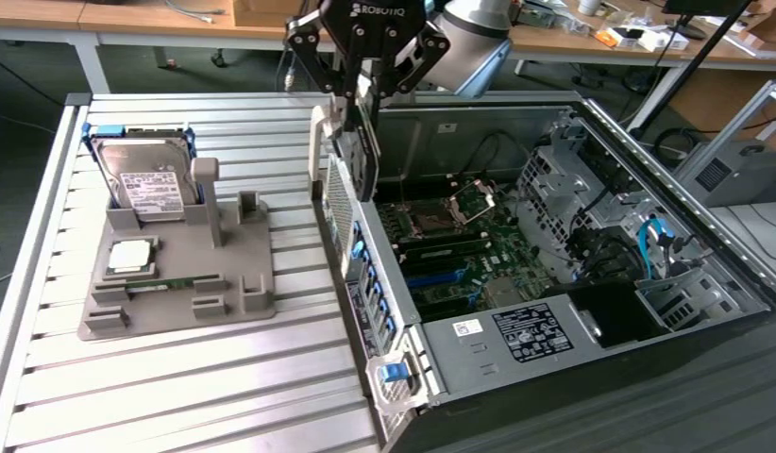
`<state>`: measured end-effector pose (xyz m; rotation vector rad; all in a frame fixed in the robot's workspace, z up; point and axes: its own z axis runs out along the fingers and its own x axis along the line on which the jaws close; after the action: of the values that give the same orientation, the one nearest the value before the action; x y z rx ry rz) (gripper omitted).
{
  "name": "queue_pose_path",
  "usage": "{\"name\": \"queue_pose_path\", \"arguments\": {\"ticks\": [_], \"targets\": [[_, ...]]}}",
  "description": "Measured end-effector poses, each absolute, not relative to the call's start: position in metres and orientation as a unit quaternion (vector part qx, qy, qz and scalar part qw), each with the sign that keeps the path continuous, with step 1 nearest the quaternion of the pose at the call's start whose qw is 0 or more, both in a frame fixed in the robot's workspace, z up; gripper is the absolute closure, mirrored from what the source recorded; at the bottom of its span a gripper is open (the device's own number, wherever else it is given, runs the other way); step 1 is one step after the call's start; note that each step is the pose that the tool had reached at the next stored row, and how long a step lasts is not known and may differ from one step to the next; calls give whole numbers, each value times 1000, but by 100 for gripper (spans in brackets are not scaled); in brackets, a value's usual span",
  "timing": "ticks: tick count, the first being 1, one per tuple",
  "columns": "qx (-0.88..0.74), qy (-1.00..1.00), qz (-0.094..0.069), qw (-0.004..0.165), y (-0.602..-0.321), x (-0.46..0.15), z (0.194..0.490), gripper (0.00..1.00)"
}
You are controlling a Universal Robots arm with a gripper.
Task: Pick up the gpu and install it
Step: 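Pick up the gpu and move the gpu toward the slot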
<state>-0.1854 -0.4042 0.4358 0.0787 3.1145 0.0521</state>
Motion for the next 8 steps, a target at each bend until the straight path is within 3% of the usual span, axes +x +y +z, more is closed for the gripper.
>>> {"name": "queue_pose_path", "arguments": {"ticks": [8], "targets": [[25,999,17,13,-404,-178,436,73]]}}
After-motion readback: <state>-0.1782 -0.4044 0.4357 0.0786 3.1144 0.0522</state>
